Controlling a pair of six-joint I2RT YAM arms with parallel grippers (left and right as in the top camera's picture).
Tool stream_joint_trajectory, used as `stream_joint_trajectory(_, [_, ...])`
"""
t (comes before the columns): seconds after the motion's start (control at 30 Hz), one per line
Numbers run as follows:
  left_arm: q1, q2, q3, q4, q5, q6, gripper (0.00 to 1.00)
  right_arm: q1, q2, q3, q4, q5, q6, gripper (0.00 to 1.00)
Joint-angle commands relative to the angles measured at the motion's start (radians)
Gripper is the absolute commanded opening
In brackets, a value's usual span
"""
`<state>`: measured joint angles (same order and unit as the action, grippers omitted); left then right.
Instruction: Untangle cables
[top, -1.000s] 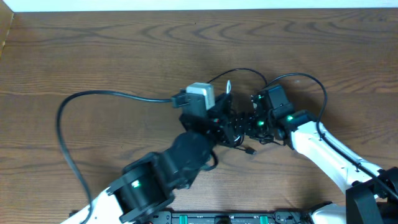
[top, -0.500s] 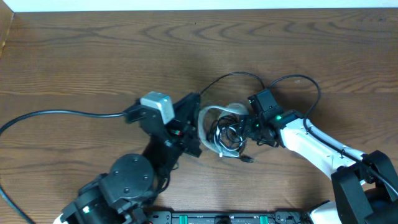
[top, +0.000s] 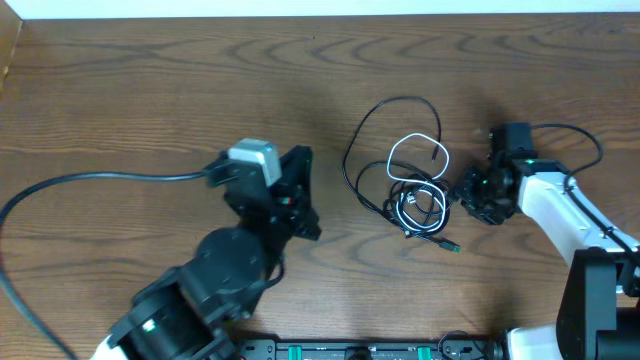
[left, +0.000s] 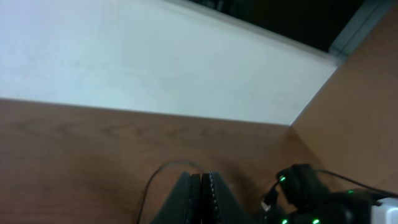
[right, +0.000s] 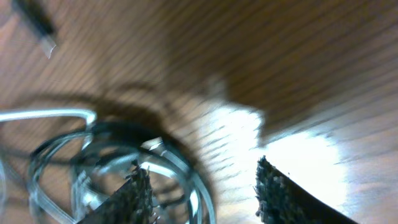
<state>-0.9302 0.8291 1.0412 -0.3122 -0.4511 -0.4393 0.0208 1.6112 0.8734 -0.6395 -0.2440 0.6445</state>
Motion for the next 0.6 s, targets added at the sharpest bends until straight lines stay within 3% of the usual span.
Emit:
stream_joint_trajectory(0.0, [0.004,0.077,0.023,-0.009,-0.005,-0.034,0.07,-0.015,0.003,0.019,0.000,-0.208,-0.138,0.46])
stream_joint_trajectory(0.37, [0.005,0.296,0.023,-0.093,-0.006,-0.113,0.08,-0.014,-0.029,0.048,-0.004,-0.238,-0.222,0.56])
stream_joint_trajectory(0.57, [0.005,0.362,0.023,-0.110,-0.005,-0.121,0.08,-0.013,-0.125,0.051,-0.016,-0.242,-0.312,0.56])
